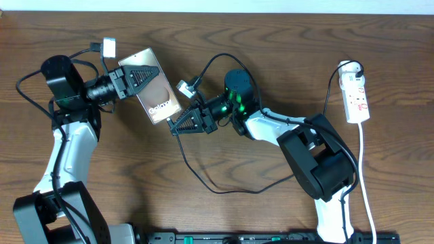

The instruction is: Plug charger to phone and switch on socket

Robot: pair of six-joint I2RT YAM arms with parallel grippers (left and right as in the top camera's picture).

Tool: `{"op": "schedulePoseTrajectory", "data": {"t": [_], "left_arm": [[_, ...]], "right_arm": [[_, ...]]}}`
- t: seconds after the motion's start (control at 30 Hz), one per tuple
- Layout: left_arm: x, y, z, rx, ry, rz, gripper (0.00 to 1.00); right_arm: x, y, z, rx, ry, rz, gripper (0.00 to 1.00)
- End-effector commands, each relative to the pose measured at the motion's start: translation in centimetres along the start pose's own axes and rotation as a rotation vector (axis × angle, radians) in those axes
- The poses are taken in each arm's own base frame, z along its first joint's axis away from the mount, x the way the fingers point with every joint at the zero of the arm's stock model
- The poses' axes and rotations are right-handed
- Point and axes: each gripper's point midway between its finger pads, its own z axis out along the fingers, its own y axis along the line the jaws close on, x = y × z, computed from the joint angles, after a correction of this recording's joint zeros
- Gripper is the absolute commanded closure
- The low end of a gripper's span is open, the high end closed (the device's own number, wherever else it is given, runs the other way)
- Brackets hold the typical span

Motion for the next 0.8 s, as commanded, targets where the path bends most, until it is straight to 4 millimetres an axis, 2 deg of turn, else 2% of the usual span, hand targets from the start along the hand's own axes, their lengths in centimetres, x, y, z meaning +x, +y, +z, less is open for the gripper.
{"op": "schedulePoseTrajectory", "data": {"t": [0.0,0.77], "left_arm": [[0.15,-1.29,-0.08,0.045,0.032,0.041,0.93],[0.47,-1.66,-0.11,0.067,0.05,0.055,0.93]], "right_arm": [[-1.05,-0.21,-0.17,0.021,-0.029,-0.027,0.99],[-1.17,-0.32,-0.54,0.026,-0.034,-0.027,0.99]]}}
